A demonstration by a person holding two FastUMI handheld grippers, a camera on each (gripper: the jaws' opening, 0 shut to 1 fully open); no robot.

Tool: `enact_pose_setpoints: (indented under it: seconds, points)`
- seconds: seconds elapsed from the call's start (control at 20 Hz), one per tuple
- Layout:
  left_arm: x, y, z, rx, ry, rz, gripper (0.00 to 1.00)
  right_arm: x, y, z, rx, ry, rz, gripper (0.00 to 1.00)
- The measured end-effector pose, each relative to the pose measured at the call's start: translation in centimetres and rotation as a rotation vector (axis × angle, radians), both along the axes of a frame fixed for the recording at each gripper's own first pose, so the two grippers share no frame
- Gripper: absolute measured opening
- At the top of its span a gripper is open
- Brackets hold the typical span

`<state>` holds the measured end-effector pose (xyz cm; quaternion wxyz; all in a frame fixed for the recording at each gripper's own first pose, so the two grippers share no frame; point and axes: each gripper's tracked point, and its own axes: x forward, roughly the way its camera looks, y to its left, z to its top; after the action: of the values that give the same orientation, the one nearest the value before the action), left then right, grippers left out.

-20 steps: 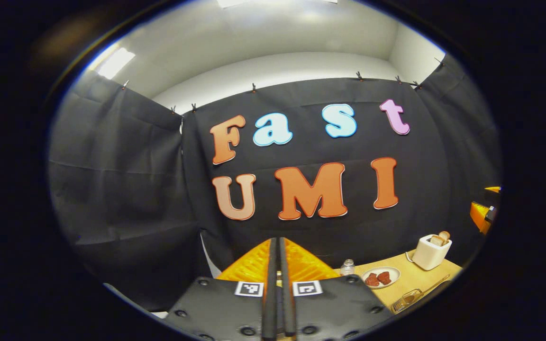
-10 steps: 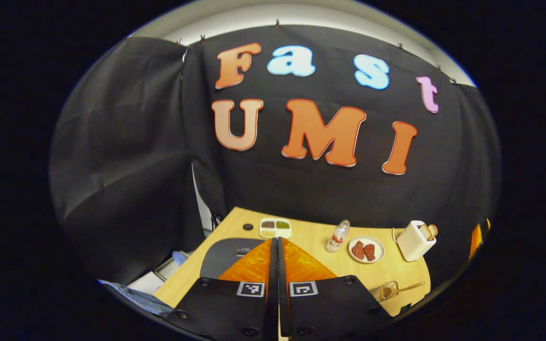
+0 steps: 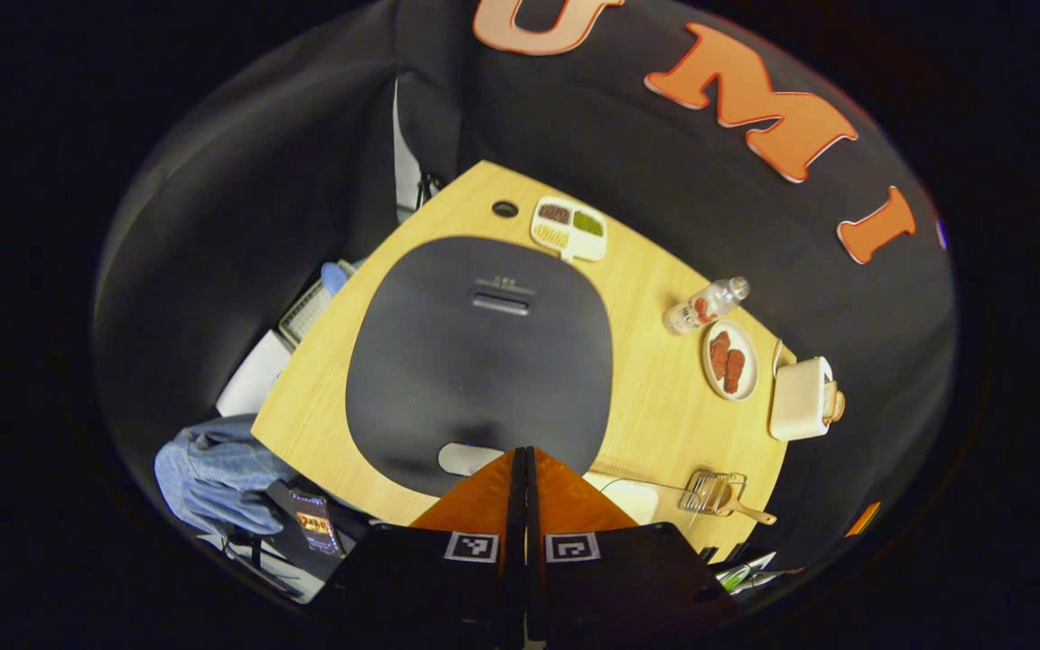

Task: Close the left gripper, press the button to open the rice cooker; take a wooden spoon from the chopstick holder with the right hand, scoop a spoonful of rice and pour it into the rice cooker, then put the wooden spoon back into the chopstick holder.

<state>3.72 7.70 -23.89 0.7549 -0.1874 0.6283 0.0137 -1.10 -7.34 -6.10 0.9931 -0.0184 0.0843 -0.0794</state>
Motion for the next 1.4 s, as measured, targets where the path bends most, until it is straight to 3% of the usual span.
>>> enact_pose_setpoints:
  seconds: [0.35, 0.5, 0.75, 1.0, 1.15, 1.4]
  points:
    - [-1.0, 1.0, -4.6, 0.012, 0.137, 0.011, 0.05, -0.5, -0.8, -2.2, -0.002, 0.072, -0.039, 0.93]
    - [-0.4, 1.4, -5.0, 0.020, 0.116, 0.013, 0.06, -0.8, -1.1, -3.3, -0.004, 0.106, -0.049, 0.93]
    - [-0.6, 1.3, -5.0, 0.055, 0.061, -0.054, 0.06, -0.5, -0.9, -5.3, 0.028, 0.173, -0.041, 0.94]
    - [0.1, 1.2, -2.0, 0.082, -0.188, -0.136, 0.06, -0.1, -0.1, -7.8, 0.082, 0.239, -0.004, 0.94]
    - [2.0, 1.4, 2.2, 0.079, -0.393, -0.090, 0.06, -0.1, 0.1, -9.8, 0.096, 0.296, 0.015, 0.94]
    - [4.2, 4.0, 11.9, 0.282, -0.762, -0.023, 0.05, -0.5, 0.4, -13.5, 0.155, 0.389, 0.045, 0.94]
